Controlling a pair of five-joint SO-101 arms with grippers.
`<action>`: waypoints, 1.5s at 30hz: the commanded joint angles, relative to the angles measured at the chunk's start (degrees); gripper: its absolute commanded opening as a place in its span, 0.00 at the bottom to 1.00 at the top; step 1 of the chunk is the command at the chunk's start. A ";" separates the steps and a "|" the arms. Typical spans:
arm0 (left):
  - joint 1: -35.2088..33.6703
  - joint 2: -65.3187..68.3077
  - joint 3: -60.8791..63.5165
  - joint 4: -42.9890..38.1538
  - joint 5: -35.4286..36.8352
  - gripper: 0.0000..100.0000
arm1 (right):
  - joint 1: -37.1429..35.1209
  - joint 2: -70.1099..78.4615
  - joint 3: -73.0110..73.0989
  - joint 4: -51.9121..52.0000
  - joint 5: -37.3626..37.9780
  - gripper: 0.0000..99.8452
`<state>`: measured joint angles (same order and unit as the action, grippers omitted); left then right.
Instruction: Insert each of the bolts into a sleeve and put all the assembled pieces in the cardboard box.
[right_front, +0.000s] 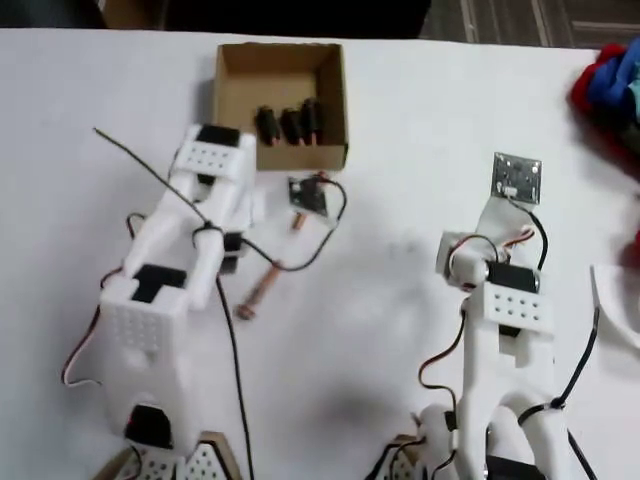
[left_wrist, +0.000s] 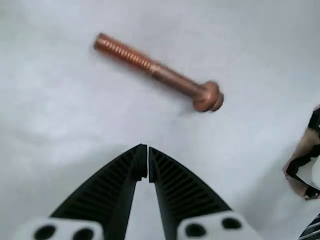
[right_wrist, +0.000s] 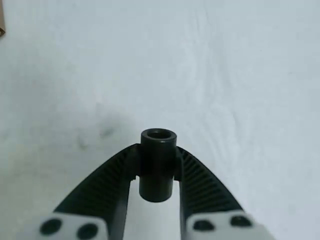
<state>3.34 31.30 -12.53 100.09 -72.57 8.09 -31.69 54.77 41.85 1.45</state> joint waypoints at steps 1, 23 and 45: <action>-2.11 -4.48 -0.22 -3.78 5.98 0.02 | 0.13 -2.24 -0.26 -1.10 -0.35 0.02; 18.46 -4.92 -1.54 -2.37 40.88 0.03 | 6.64 -2.33 -0.35 -3.30 -3.08 0.02; 18.02 -1.67 0.31 -1.58 55.91 0.11 | 4.88 -2.24 0.18 -4.09 -2.81 0.02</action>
<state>21.19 30.77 -13.05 99.12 -16.92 14.24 -31.69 55.12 38.68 -1.19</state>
